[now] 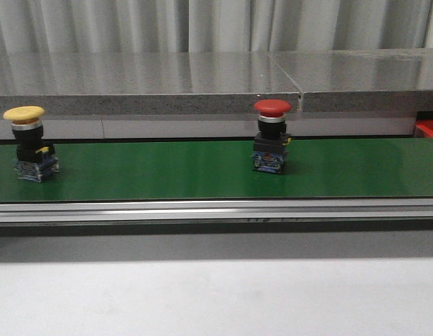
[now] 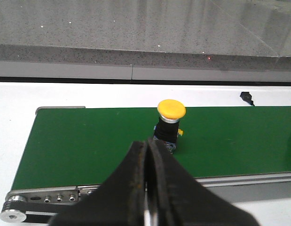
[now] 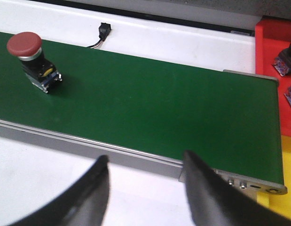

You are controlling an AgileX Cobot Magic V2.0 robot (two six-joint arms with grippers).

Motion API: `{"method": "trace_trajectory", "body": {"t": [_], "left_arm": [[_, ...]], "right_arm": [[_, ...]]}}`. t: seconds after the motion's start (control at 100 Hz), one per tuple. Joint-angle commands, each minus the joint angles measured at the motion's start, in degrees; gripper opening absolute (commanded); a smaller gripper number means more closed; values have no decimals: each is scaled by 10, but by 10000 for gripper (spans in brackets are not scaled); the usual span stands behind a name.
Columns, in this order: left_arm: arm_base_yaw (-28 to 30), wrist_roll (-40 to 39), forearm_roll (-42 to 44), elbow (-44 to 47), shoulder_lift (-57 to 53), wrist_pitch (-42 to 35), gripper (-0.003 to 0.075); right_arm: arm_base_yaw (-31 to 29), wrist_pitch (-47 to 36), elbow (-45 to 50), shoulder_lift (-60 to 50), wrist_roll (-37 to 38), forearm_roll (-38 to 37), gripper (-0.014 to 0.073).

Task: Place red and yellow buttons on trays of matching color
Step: 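Set the yellow button on the green belt and open the left gripper, then move the right gripper to the red button at the belt's end and grasp it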

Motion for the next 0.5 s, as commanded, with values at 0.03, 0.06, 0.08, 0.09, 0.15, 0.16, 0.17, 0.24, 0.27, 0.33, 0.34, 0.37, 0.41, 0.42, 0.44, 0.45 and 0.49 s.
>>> {"method": "trace_trajectory", "body": {"t": [0.03,0.06,0.08,0.09,0.15,0.16,0.17,0.24,0.27,0.33,0.34,0.37,0.41,0.42,0.44,0.45,0.49], "left_arm": [[-5,1,-6,-15,4,-47,-19],[-5,1,-6,-15,4,-47,-19],[-5,1,-6,-15,4,-47,-19],[-5,1,-6,-15,4,-47,-19],[-5,1,-6,-15,4,-47,-19],[-5,1,-6,-15,4,-47,-19],[-5,1,-6,-15,4,-47,-19],[-5,1,-6,-15,4,-47,-19],[-5,1,-6,-15,4,-47,-19],[-5,1,-6,-15,4,-47,-19],[-5,1,-6,-15,4,-47,-19],[-5,1,-6,-15,4,-47,-19],[-5,1,-6,-15,4,-47,-19],[-5,1,-6,-15,4,-47,-19],[-5,1,-6,-15,4,-47,-19],[-6,1,-6,-15,4,-47,-19],[-6,1,-6,-15,4,-47,-19]], "right_arm": [[1,-20,-15,-2,-4,7,666],[1,-19,-15,-2,-4,7,664],[1,-19,-15,0,-4,7,657],[1,-19,-15,1,-4,7,654],[1,-14,-18,6,-4,7,645],[1,-13,-18,9,-4,7,645],[1,-13,-19,10,-4,7,645],[2,-4,-27,29,-5,7,645],[2,0,-31,39,-10,7,645],[2,6,-43,64,-19,7,645],[2,7,-44,66,-22,7,645],[2,11,-51,81,-24,7,645],[3,17,-61,96,-24,7,645],[3,18,-64,102,-24,8,645],[5,21,-68,112,-24,8,645],[5,22,-71,115,-24,8,645],[11,25,-82,135,-24,8,645]]}}
